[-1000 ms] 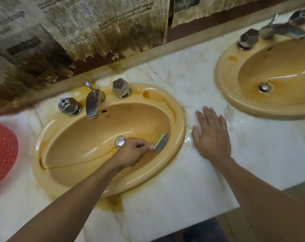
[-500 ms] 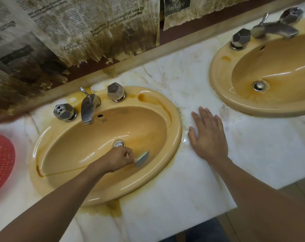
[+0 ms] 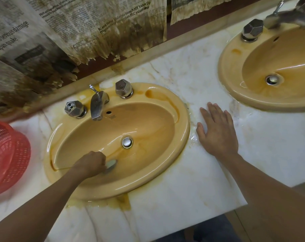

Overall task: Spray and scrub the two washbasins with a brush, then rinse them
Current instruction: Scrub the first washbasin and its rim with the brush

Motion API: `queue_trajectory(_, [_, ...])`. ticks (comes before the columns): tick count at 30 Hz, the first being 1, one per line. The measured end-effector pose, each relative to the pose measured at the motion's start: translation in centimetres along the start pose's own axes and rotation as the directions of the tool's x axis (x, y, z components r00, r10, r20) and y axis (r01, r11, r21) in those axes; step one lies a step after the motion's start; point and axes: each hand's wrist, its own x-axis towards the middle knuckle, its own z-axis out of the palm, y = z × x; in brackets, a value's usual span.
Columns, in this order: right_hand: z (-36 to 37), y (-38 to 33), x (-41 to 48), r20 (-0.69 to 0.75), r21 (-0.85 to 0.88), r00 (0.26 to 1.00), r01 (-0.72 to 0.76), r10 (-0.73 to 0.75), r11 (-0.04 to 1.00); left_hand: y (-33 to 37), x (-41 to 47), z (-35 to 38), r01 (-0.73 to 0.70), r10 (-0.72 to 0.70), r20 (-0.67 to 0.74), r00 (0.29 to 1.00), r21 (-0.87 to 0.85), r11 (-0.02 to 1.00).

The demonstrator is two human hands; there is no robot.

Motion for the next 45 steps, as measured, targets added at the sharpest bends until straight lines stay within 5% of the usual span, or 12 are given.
queue_trajectory(2, [0.1, 0.0, 0.0, -0.009, 0.001, 1.0, 0.002, -0.002, 1.0, 1.6, 0.0, 0.6, -0.05, 0.106, 0.118, 0.987, -0.402, 0.914])
queue_trajectory(4, [0.2, 0.0, 0.1, -0.013, -0.001, 1.0, 0.003, -0.003, 1.0, 2.9, 0.2, 1.2, -0.088, 0.149, 0.07, 0.986, -0.542, 0.836])
queue_trajectory(9, [0.4, 0.2, 0.0, -0.025, 0.001, 1.0, 0.004, -0.004, 1.0, 3.2, 1.0, 2.7, -0.02, -0.028, -0.283, 0.959, -0.164, 0.986])
queue_trajectory(13, [0.5, 0.3, 0.0, -0.03, 0.013, 1.0, -0.001, 0.001, 1.0, 3.4, 0.9, 3.0, -0.153, 0.11, -0.173, 0.979, -0.257, 0.954])
queue_trajectory(18, [0.5, 0.2, 0.0, -0.036, 0.023, 0.999, -0.002, 0.003, 1.0, -0.3, 1.6, 2.3, 0.067, -0.07, -0.299, 0.952, -0.022, 0.998])
queue_trajectory(23, [0.6, 0.3, 0.1, -0.034, 0.024, 0.999, -0.007, 0.008, 1.0, 1.0, 2.0, 2.0, -0.051, 0.033, -0.184, 0.982, -0.091, 0.995])
queue_trajectory(27, [0.6, 0.2, 0.0, -0.041, 0.025, 0.999, -0.003, 0.004, 1.0, 2.2, 2.2, 1.6, 0.014, -0.045, -0.26, 0.965, -0.123, 0.992])
queue_trajectory(32, [0.6, 0.2, 0.0, -0.038, 0.011, 0.999, -0.005, 0.005, 1.0, 5.4, 1.4, 2.3, -0.172, 0.15, -0.184, 0.971, -0.107, 0.979])
queue_trajectory(41, [0.6, 0.3, 0.0, -0.01, 0.004, 1.0, -0.017, 0.017, 1.0, 10.0, 4.1, 0.5, -0.021, -0.14, -0.333, 0.933, -0.437, 0.899])
queue_trajectory(45, [0.5, 0.3, 0.0, -0.005, 0.006, 1.0, -0.014, 0.014, 1.0, 10.2, 4.3, 0.5, -0.195, 0.105, -0.235, 0.966, -0.402, 0.895])
